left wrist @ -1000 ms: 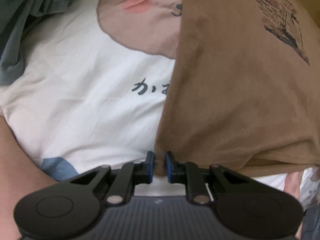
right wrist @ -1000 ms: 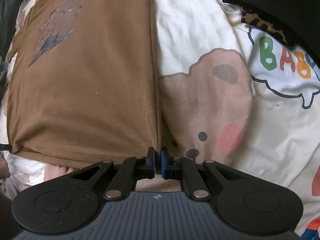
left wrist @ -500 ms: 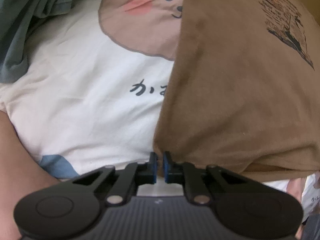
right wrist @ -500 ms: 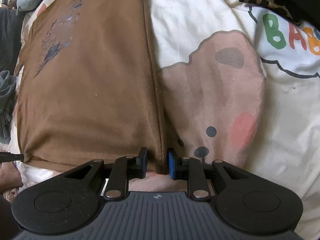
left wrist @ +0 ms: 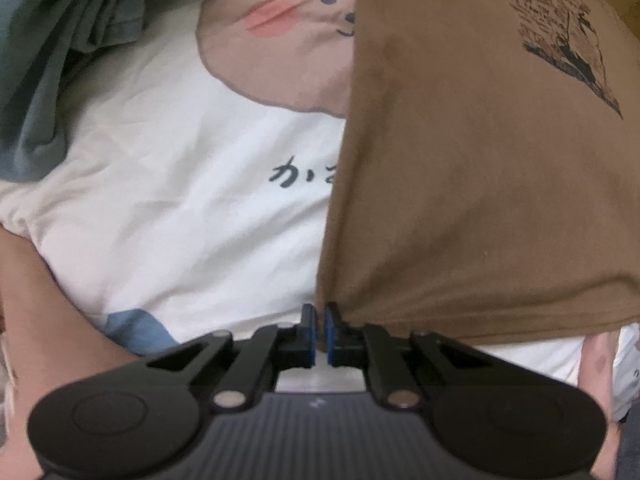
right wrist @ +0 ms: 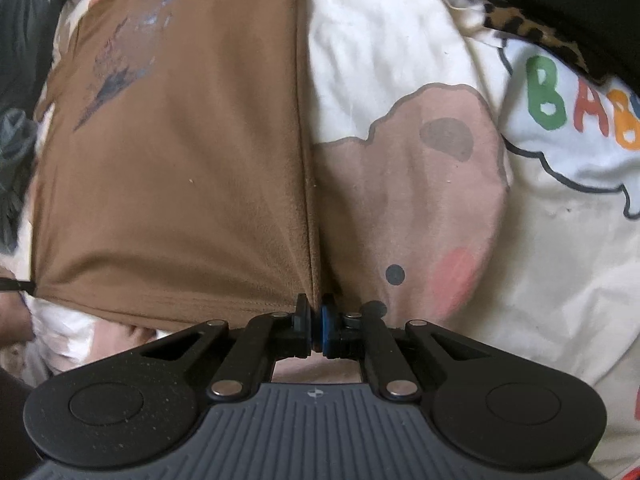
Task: Fold clothes
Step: 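Close both tools on the shirt hem at its middle, then hold the shirt hem with both tools and lift it slightly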
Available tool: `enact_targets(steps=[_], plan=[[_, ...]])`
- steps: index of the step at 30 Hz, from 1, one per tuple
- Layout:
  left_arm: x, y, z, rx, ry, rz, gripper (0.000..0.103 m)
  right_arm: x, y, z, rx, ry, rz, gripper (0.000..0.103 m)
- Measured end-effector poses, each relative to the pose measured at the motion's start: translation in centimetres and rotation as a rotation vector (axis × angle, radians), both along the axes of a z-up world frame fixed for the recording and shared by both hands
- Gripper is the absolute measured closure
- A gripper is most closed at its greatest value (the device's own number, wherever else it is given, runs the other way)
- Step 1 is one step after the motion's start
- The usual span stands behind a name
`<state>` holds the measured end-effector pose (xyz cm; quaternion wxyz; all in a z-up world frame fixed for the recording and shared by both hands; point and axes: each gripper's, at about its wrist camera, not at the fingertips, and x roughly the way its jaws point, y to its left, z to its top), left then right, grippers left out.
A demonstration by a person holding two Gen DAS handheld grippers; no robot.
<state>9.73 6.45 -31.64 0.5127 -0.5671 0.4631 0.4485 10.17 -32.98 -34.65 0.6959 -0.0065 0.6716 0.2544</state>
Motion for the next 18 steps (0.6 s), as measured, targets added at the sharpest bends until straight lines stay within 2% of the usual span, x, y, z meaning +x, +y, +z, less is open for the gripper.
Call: enact_targets(steps=[1,3,8,9,11,12,18], plan=[[0.0,0.0,-0.1,0.001,-0.004,0.006,0.076,0.0,0.3,-0.1,-0.01,0.0,0.006,0.101],[0.0,0.1,-0.3,0.004,-0.012,0.018,0.066,0.1,0.5,-0.4,-0.021,0.005,0.004,0.101],[-0.1,0.2,-0.7,0.011,-0.032,0.048,0.066,0.2,1.1,-0.6,-0.046,0.006,0.021,0.101],[-0.1,0.3,-0.8,0.012,-0.036,0.054,0.068,0.3,1.3,-0.7,-0.051,0.007,0.023,0.101],[0.0,0.2,-0.7,0.006,-0.04,0.044,0.091,0.3,1.5,-0.7,-0.061,0.009,0.02,0.101],[0.2,0.4,-0.4,-0.002,-0.033,0.031,0.098,0.3,1.6,-0.7,-0.064,0.011,0.016,0.101],[0.6,2.1,2.1,-0.053,0.005,-0.017,0.099,0.2,1.1,0.9,-0.045,0.013,-0.02,0.101]])
